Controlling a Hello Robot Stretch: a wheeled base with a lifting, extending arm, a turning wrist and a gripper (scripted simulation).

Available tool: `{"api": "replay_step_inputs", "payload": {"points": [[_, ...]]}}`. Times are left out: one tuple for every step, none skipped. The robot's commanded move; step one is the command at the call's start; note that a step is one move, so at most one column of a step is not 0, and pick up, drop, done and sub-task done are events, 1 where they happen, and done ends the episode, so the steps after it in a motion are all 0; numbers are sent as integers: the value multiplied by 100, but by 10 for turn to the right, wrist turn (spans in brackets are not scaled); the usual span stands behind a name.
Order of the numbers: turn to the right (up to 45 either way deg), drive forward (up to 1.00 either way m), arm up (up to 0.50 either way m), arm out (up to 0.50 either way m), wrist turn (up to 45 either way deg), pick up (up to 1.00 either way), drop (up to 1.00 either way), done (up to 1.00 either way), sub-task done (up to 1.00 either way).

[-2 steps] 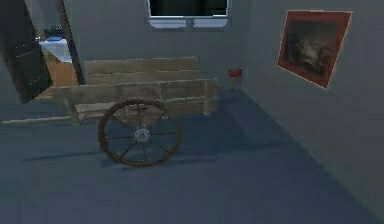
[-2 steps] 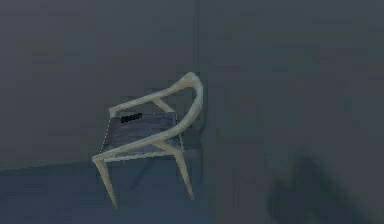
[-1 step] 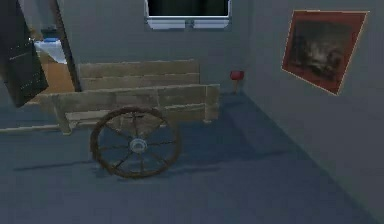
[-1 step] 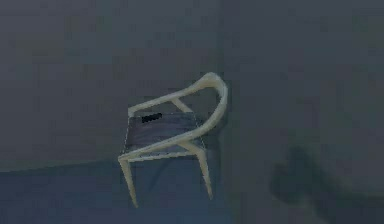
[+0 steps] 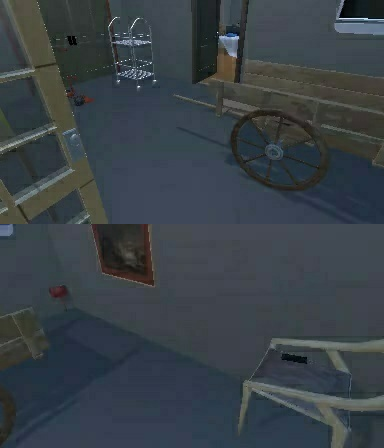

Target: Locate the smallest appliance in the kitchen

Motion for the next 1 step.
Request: {"api": "replay_step_inputs", "payload": {"points": [[-300,0,0,0,0,0,0,0,0]]}}
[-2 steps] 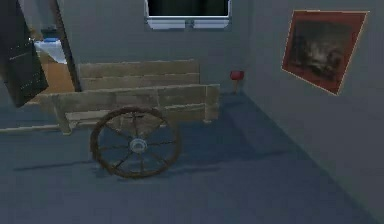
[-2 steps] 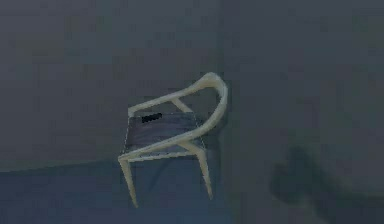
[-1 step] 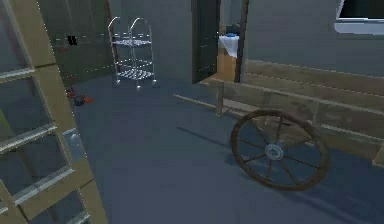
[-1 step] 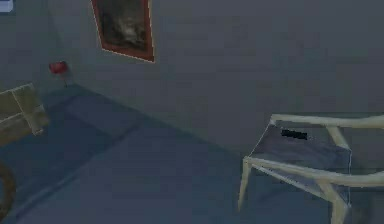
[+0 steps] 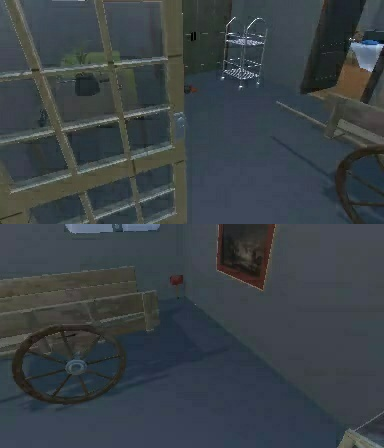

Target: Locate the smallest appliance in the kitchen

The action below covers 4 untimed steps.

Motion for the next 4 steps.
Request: {"api": "replay_step_inputs", "payload": {"points": [[0,35,0,0,0,0,0,0,0],[-450,0,0,0,0,0,0,0,0],[-450,0,0,0,0,0,0,0,0],[-60,0,0,0,0,0,0,0,0]]}}
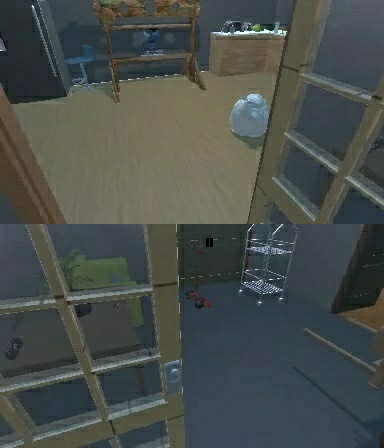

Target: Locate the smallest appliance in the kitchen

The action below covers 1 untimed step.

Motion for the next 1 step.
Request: {"api": "replay_step_inputs", "payload": {"points": [[0,45,0,0,0,0,0,0,0]]}}
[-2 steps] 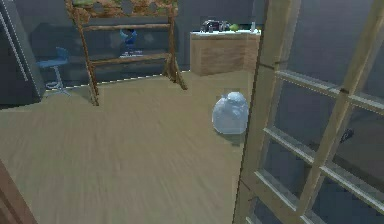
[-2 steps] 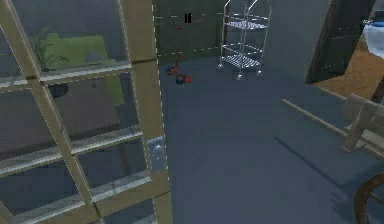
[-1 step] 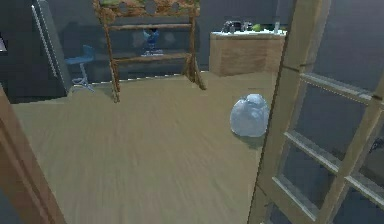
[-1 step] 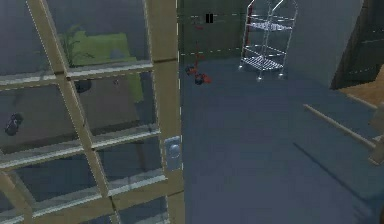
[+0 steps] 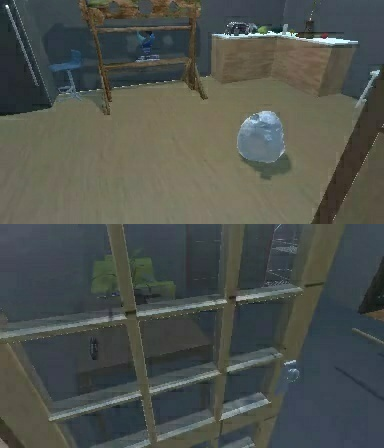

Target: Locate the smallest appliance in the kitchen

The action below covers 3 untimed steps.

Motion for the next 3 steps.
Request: {"api": "replay_step_inputs", "payload": {"points": [[-180,0,0,0,0,0,0,0,0],[0,45,0,0,0,0,0,0,0],[-150,0,0,0,0,0,0,0,0]]}}
